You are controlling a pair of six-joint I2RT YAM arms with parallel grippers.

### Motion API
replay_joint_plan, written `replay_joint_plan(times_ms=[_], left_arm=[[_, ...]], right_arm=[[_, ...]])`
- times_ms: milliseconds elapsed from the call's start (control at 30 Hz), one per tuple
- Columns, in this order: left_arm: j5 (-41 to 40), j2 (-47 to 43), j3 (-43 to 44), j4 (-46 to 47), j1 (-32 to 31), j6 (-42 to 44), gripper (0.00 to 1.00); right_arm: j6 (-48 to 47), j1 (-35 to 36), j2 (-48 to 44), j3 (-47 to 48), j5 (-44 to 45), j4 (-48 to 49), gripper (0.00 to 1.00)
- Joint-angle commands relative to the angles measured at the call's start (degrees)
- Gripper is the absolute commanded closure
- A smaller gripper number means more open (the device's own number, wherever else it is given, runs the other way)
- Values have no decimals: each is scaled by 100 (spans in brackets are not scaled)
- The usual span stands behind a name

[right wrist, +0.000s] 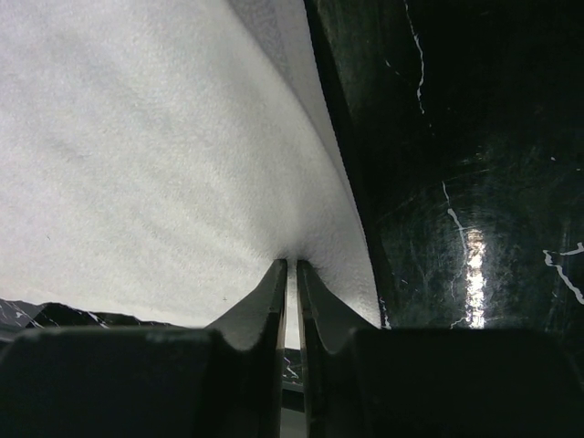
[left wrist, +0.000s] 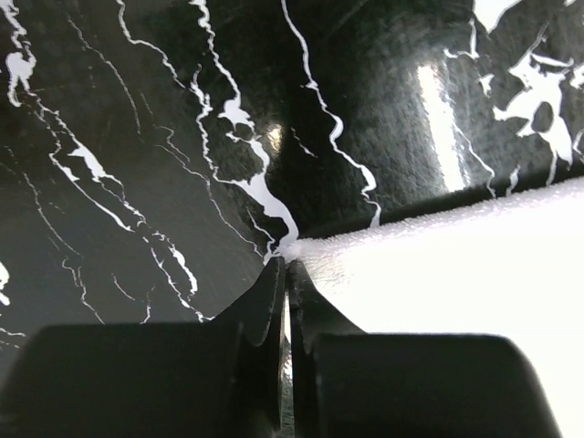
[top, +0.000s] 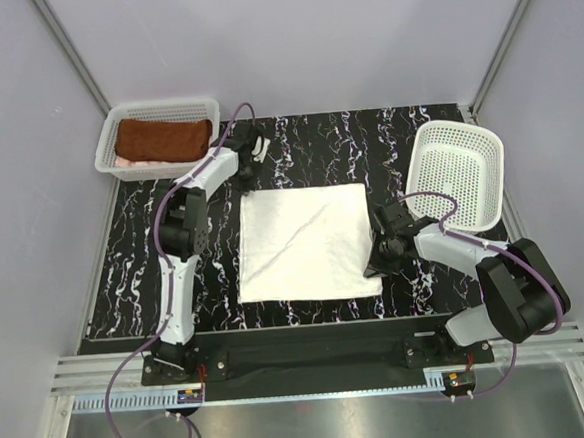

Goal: Fold and stack the towels
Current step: Fold the towel

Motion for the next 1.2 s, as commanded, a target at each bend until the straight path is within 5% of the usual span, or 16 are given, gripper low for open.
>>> replay_joint_plan(times_ms=[0,500,667,733,1000,1167], left_arm=[[-436,356,375,-171,40,-47,100],[-675,471,807,-364,57,-38,94],[230,-135,649,-259,57,94,62],[354,-258,632,-250,48,155,57],[698,-329,527,-251,66,428,55],[478,-83,491,-172,75,437,56]], right_arm=[[-30,41,31,-93,309,-430,85],[59,217,-31,-85,519,-501,84],[-784,208,223,1398,923,-1027,73],[-1265,138,364,2189,898,-984,68],[-2464,-486,2253,4606,502,-1186,72],[-2868,-785,3192,5214,511,-1011,71]])
